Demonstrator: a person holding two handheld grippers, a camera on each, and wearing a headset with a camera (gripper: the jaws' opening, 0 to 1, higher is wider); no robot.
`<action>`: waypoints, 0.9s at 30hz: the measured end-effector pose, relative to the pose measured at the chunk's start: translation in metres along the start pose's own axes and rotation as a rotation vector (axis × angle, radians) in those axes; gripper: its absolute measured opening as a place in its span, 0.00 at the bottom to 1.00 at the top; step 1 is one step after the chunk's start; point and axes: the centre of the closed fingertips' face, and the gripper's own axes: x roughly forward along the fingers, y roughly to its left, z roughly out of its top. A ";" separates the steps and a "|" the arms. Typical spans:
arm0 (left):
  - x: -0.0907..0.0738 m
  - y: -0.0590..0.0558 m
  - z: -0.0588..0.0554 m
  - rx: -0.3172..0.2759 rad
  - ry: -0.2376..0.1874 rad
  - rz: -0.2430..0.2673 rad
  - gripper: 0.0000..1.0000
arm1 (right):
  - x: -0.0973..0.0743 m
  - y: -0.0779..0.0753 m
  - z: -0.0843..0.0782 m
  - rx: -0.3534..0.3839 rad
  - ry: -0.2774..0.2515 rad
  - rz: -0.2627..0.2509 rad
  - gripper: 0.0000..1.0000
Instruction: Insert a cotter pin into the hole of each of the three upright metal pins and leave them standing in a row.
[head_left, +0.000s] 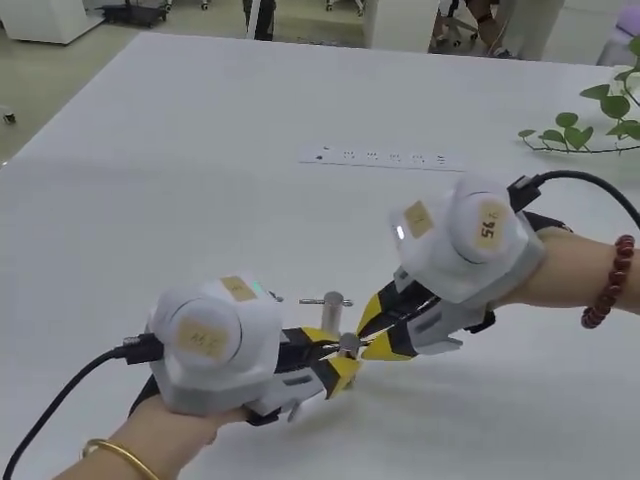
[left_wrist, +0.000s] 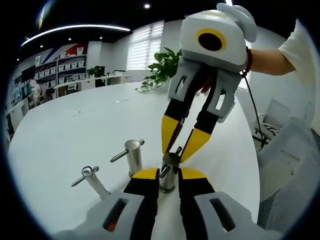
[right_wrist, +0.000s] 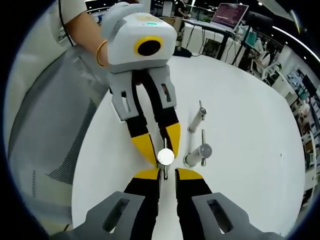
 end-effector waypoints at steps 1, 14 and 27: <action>-0.001 0.000 0.000 -0.002 -0.001 -0.002 0.14 | -0.001 0.000 0.000 0.001 0.000 0.000 0.13; -0.001 0.000 -0.010 -0.038 0.017 -0.013 0.13 | -0.004 0.006 -0.007 -0.021 0.012 0.007 0.05; 0.001 0.001 -0.009 -0.064 0.002 -0.022 0.11 | 0.000 0.005 0.002 -0.010 -0.002 0.005 0.05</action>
